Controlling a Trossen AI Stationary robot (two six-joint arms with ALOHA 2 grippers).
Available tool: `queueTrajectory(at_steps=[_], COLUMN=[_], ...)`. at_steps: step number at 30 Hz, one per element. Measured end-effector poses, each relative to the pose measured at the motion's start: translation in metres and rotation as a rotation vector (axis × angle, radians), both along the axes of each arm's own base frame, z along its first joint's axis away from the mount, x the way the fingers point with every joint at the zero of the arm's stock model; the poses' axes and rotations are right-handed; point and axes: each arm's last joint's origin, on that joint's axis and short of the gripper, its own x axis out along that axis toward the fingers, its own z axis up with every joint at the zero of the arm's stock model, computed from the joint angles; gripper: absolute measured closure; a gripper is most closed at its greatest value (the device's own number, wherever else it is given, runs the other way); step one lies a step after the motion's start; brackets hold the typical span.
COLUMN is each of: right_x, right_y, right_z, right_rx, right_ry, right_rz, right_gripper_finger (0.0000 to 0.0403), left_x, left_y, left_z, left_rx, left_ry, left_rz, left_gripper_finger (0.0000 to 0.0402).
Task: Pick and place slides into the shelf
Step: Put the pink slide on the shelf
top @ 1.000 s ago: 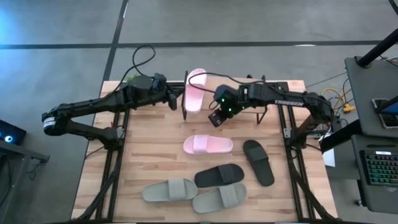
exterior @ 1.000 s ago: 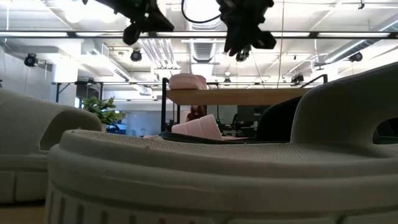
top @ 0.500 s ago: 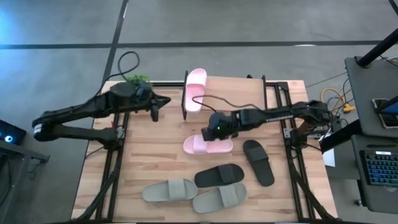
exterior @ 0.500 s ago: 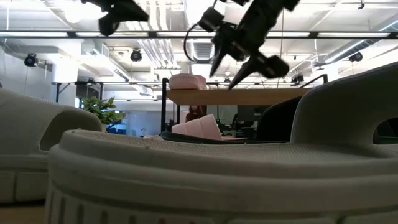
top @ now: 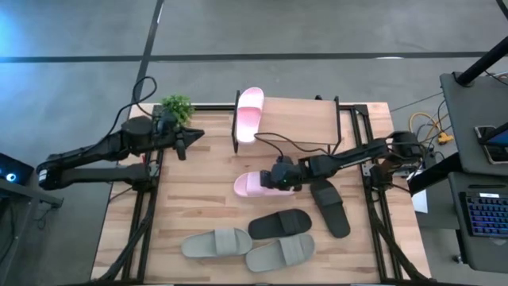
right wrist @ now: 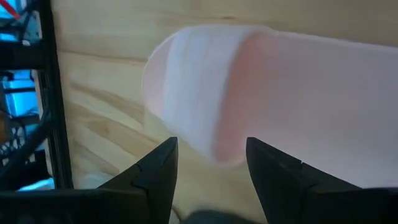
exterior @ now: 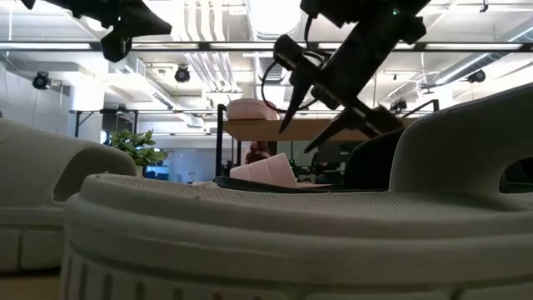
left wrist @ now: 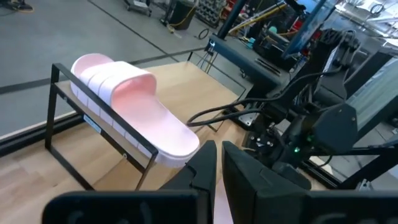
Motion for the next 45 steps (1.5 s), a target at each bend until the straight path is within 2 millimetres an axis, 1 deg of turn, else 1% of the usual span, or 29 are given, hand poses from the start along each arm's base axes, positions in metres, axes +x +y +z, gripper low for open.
queueTrajectory(at_steps=[4, 8, 12, 16, 18, 21, 29, 34, 37, 40, 42, 45], right_x=[0.006, 0.012, 0.023, 0.031, 0.034, 0.034, 0.032, 0.033, 0.033, 0.029, 0.023, 0.006], right_y=[0.0, 0.001, 0.0, -0.002, -0.002, -0.001, 0.0, 0.002, 0.008, 0.018, 0.025, 0.034], right_z=[-0.009, -0.022, -0.022, -0.026, -0.025, -0.024, -0.025, -0.024, -0.018, -0.003, 0.009, 0.028], right_rx=[-0.008, -0.012, -0.027, -0.053, -0.055, -0.066, -0.077, -0.084, -0.083, -0.076, -0.075, -0.105], right_ry=[-0.01, 0.027, 0.013, 0.026, 0.024, 0.018, 0.025, 0.024, 0.008, -0.028, -0.044, -0.031], right_rz=[-0.013, -0.012, 0.002, 0.022, 0.023, 0.016, 0.019, 0.031, 0.045, 0.069, 0.068, 0.015], right_gripper_finger=[0.022, 0.022, 0.022, 0.0221, 0.0227, 0.0251, 0.0348, 0.0388, 0.0391, 0.0392, 0.0393, 0.0392], left_x=[0.0, 0.001, 0.002, 0.003, 0.005, 0.007, 0.01, 0.01, 0.01, 0.009, 0.009, 0.01], left_y=[0.0, 0.0, 0.0, 0.001, 0.001, 0.002, 0.003, 0.003, 0.003, 0.003, 0.003, 0.003], left_z=[0.0, -0.001, -0.001, -0.002, -0.002, -0.003, -0.005, -0.005, -0.004, -0.004, -0.004, -0.004], left_rx=[0.0, -0.001, -0.002, -0.004, -0.005, -0.006, -0.01, -0.01, -0.009, -0.009, -0.008, -0.009], left_ry=[0.0, 0.004, 0.007, 0.015, 0.018, 0.024, 0.038, 0.039, 0.036, 0.034, 0.033, 0.035], left_rz=[0.0, 0.0, 0.0, 0.0, 0.0, 0.0, 0.0, 0.0, 0.0, 0.0, 0.0, 0.0], left_gripper_finger=[0.0391, 0.0391, 0.0391, 0.0391, 0.0391, 0.0391, 0.0391, 0.0391, 0.0391, 0.0391, 0.0391, 0.0391])
